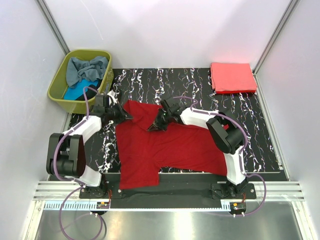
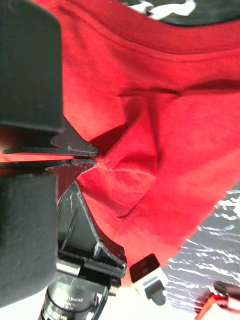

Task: Fold and stack the t-shirts
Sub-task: Fold the tshirt

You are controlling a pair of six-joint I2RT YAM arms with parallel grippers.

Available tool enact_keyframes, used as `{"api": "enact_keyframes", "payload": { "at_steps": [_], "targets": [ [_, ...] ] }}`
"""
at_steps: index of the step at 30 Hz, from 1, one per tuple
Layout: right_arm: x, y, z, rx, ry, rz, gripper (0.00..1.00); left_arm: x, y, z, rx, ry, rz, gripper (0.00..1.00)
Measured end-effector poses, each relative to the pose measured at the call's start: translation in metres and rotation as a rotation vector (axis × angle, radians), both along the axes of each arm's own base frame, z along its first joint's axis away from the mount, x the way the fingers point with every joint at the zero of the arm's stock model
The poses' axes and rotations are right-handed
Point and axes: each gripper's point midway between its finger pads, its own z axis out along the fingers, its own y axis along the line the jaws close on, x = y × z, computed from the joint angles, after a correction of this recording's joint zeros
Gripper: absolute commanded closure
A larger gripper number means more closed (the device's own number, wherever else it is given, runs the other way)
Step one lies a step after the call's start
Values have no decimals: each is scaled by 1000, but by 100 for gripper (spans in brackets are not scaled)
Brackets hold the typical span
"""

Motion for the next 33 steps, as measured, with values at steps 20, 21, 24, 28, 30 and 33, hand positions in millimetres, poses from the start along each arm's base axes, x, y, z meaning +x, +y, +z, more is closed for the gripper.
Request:
{"api": "enact_keyframes", "payload": {
  "at_steps": [20,21,24,28,30,33],
  "targets": [
    [-25,-61,-7,140,47,271,100,-72,-1,-32,-60,160,54,100],
    [-27,-61,-6,147,47,281,100,-76,-1,-35,-62,173,58,100],
    [-31,-60,-3,172,47,312,100,-92,1,-44,-63,208,69,100],
    [-35,-60,-5,189,54,337,100,-103,3,-45,-57,215,83,100],
    [-36,-61,-7,192,60,343,100,-103,4,-41,-55,200,86,100],
    [-36,-62,-6,201,61,349,100,-102,4,-35,-53,178,89,100]
  ]
}}
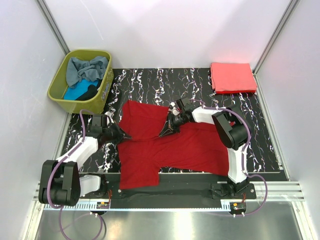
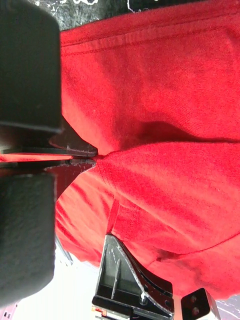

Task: Fold and stack the t-shirts
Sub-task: Fold the tshirt

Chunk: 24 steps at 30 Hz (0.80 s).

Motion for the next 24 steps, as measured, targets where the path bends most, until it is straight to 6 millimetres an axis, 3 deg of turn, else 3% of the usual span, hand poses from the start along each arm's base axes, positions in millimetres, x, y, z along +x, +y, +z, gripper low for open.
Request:
{"api": "enact_keyframes", "payload": {
  "at_steps": [9,24],
  "targets": [
    [-3,-17,-8,3,30,-5,100,-7,2,1,5,19,14,100],
    [-10,-21,-12,17,50,29,100,-27,8,-13,26,82,46,100]
  ]
}}
